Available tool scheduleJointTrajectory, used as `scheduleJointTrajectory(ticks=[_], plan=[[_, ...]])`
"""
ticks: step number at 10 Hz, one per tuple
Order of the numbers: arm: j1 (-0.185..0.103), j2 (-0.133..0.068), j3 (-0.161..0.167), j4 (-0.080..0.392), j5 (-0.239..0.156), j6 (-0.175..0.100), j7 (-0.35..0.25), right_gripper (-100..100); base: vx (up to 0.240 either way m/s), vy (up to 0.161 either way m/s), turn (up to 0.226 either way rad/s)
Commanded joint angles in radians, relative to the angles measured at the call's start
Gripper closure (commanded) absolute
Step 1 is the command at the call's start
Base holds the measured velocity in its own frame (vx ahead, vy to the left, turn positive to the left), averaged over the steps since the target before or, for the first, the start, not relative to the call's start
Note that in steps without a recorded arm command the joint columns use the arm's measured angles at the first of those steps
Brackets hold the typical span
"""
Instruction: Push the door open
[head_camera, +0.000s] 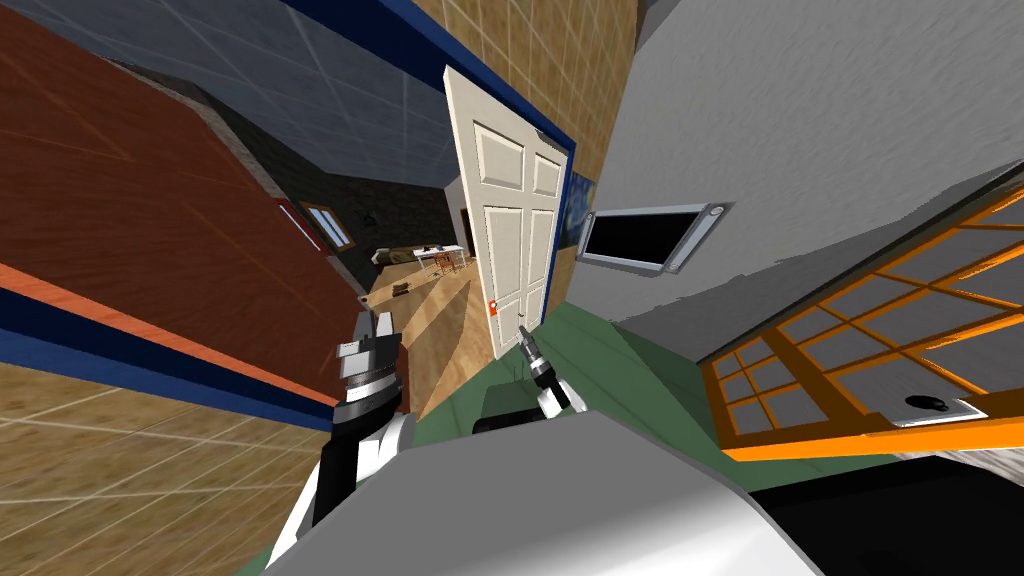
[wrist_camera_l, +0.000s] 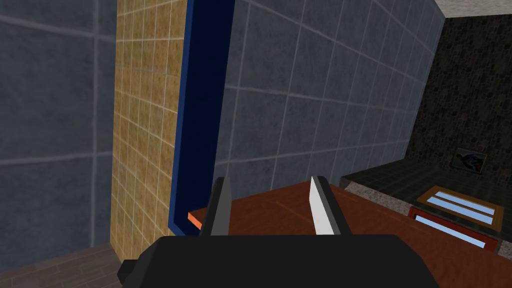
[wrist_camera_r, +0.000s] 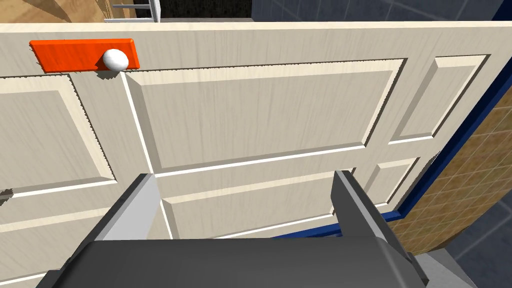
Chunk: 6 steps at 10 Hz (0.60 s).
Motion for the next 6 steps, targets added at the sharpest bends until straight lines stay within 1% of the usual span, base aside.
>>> scheduleJointTrajectory(ticks=[1, 6], plan=[[-0.012, 0.001, 0.016, 0.036, -0.002, -0.008, 0.0, -100, 0.107, -0.007, -0.02], [-0.047, 0.005, 0.059, 0.14, -0.007, -0.031, -0.003, -100, 0.093, -0.014, -0.017]])
